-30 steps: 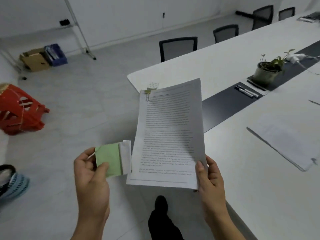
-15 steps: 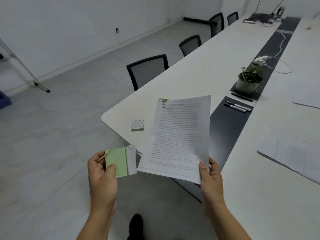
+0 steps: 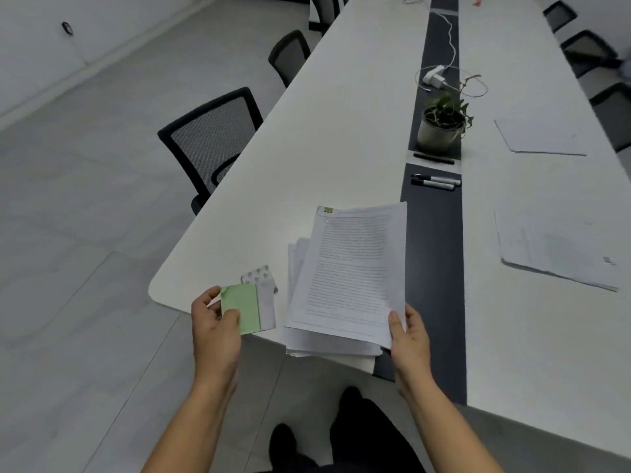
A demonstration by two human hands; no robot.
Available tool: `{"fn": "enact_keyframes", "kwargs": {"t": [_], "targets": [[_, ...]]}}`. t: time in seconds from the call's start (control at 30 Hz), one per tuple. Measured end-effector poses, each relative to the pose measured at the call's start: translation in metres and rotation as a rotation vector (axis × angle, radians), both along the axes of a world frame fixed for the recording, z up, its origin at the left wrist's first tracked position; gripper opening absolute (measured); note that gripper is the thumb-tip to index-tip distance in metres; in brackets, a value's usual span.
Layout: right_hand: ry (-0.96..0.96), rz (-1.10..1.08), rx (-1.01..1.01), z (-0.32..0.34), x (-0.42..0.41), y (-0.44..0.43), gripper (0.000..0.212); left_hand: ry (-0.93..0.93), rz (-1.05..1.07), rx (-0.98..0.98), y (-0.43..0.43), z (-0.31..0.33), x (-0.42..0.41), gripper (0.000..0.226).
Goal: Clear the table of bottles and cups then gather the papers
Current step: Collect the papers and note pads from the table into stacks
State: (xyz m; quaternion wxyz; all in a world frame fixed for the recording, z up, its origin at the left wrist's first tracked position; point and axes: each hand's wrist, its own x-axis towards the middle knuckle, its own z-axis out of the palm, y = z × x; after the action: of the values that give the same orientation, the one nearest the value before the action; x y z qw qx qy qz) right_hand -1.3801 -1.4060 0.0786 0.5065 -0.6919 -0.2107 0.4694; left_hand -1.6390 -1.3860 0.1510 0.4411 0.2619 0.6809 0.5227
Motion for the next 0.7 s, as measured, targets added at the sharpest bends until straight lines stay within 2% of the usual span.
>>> {"fn": "enact_keyframes", "kwargs": {"t": [0.07, 0.13, 0.27, 0.4, 0.57, 0.63, 0.7], "targets": [[-0.017, 0.009, -0.049, -0.016, -0.009, 0.019, 0.019, 0.024, -0.019, -0.033, 0.017, -0.01, -0.007, 0.049], [-0.057, 0.057, -0.132, -0.044, -0.014, 0.033, 0.027, 0.053, -0.031, -0.06, 0.032, -0.019, -0.011, 0.049], [-0.36, 0.241, -0.429, -0.092, -0.015, 0.039, 0.042, 0.078, -0.024, -0.152, 0.055, -0.042, -0.013, 0.051], [-0.49, 0.291, -0.477, -0.1, -0.024, 0.036, 0.048, -0.01, -0.003, -0.279, 0.087, -0.068, -0.016, 0.055], [-0.517, 0.341, -0.505, -0.107, -0.02, 0.04, 0.05, -0.145, 0.043, -0.412, 0.132, -0.114, -0.013, 0.058], [-0.52, 0.338, -0.514, -0.108, -0.019, 0.042, 0.049, -0.117, 0.037, -0.44, 0.141, -0.132, -0.012, 0.059], [-0.526, 0.335, -0.516, -0.109, -0.019, 0.043, 0.049, -0.012, -0.002, -0.456, 0.144, -0.149, -0.015, 0.058]]}}
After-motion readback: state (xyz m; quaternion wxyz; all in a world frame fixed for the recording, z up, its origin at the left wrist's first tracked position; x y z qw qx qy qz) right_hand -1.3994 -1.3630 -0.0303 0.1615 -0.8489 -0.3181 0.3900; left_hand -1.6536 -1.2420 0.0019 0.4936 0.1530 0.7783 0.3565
